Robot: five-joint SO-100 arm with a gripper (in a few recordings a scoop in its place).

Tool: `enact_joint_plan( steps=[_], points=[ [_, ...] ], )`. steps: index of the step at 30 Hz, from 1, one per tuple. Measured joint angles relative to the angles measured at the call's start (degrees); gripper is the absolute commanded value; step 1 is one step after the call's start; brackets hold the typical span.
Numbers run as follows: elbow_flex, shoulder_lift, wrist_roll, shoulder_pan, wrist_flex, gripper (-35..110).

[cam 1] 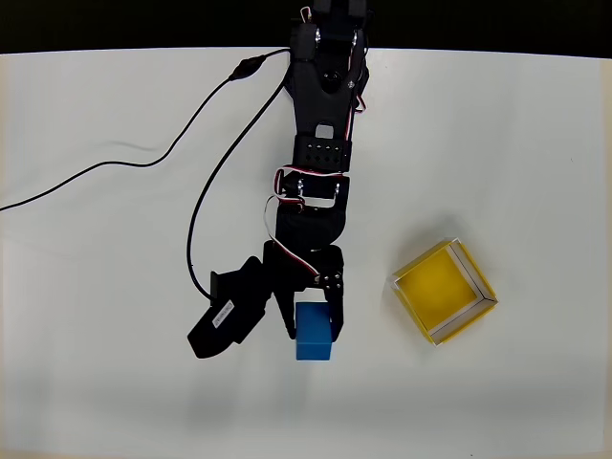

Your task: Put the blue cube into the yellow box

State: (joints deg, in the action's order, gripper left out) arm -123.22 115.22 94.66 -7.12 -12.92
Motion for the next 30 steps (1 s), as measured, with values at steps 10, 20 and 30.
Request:
enact_joint_plan(
  steps=[10,20,30],
  points=[
    [0.00,-2.20,4.04,16.52,9.84,14],
    [0.00,-10.37,3.25,26.54,11.60,13],
    [-1.05,-17.14,-1.41,29.09,11.69,13]
  ],
)
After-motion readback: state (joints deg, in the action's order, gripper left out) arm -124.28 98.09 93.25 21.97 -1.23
